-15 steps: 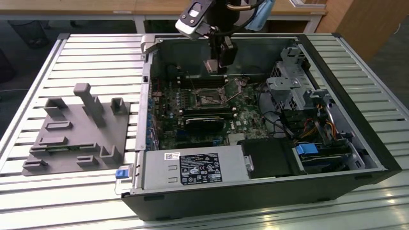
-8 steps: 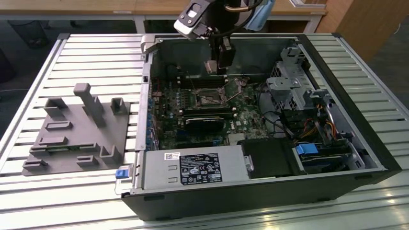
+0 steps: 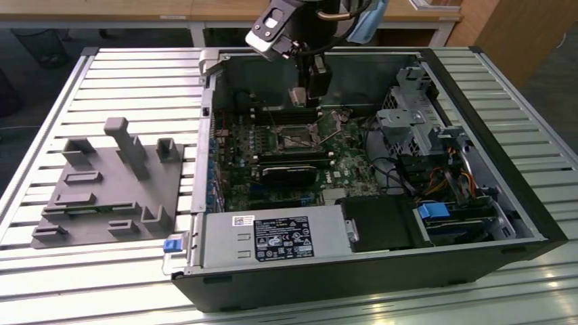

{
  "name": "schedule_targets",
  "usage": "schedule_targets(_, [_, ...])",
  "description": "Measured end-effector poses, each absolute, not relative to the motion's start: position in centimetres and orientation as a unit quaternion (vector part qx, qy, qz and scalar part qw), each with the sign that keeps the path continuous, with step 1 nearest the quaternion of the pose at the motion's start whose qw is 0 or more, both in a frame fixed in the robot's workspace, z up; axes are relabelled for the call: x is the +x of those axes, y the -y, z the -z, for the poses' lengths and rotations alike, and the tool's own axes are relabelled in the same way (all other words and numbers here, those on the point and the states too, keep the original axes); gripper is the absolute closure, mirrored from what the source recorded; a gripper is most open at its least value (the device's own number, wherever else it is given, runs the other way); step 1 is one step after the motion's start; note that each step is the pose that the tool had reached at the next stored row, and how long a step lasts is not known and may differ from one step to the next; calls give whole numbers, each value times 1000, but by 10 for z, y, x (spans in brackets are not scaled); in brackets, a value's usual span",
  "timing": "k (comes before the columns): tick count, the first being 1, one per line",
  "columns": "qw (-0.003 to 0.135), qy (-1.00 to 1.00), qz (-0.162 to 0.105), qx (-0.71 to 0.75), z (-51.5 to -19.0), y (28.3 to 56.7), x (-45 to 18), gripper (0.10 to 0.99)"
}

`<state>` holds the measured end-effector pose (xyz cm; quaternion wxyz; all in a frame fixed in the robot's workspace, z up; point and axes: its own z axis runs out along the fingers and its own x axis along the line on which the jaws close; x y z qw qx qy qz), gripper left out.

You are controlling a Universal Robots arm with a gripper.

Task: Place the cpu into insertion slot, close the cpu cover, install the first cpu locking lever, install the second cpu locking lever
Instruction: 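Place the cpu into insertion slot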

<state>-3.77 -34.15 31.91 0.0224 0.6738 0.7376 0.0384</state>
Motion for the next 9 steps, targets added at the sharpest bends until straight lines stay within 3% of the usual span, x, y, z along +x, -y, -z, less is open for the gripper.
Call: schedule_targets(9, [24, -710, -37, 703, -307, 341, -38, 545])
